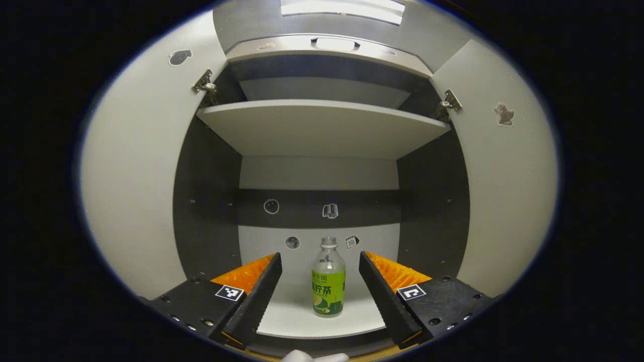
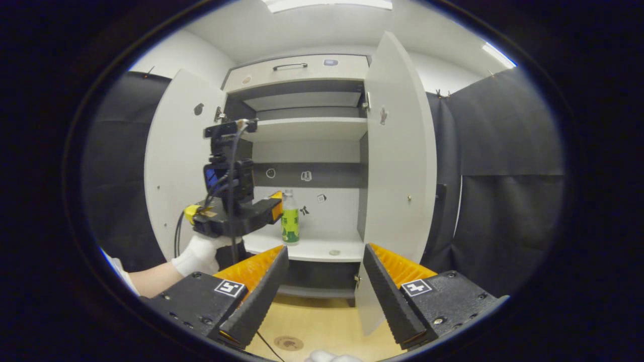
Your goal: Grasp the bottle in the cabinet with the left hand and place it on the coaster, then close the right door with the right hand and the left door with the left hand.
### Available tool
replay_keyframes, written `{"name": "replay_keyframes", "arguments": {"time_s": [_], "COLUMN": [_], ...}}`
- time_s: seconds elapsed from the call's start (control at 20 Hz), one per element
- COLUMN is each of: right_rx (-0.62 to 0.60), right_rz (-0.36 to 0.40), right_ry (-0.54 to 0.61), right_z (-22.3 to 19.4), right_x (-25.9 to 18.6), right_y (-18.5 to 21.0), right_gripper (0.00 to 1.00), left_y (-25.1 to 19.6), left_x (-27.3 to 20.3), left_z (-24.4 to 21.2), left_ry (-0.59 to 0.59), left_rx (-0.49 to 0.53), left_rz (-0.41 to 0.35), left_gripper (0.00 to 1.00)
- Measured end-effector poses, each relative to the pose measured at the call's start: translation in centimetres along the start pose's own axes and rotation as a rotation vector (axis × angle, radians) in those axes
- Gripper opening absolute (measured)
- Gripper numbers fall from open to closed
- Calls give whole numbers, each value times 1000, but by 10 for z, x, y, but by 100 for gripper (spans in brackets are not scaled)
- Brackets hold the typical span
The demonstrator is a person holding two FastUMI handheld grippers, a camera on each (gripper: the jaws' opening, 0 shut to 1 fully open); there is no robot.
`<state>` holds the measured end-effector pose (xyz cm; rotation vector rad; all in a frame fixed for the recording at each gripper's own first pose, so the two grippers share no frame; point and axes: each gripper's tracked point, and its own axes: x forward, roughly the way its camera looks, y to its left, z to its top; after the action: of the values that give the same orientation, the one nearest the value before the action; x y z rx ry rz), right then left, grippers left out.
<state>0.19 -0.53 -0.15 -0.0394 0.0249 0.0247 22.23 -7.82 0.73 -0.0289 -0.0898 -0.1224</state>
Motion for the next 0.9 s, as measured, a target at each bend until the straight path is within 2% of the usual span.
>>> {"name": "replay_keyframes", "arguments": {"time_s": [0.35, 0.75, 0.85, 0.9], "right_rx": [-18, -40, -36, -33], "right_rz": [-24, -13, -14, -16], "right_ry": [76, 119, 113, 110], "right_z": [0, -9, -8, -7], "right_x": [1, 7, 7, 6], "right_y": [-4, -5, -6, -6], "right_gripper": [98, 98, 98, 98], "left_y": [-2, -4, -5, -5], "left_x": [66, 93, 89, 84], "left_z": [-69, -99, -93, -88], "left_ry": [101, 149, 143, 136], "left_rx": [-9, -3, -6, -20], "left_rz": [22, 31, 35, 23], "left_gripper": [95, 94, 76, 76]}}
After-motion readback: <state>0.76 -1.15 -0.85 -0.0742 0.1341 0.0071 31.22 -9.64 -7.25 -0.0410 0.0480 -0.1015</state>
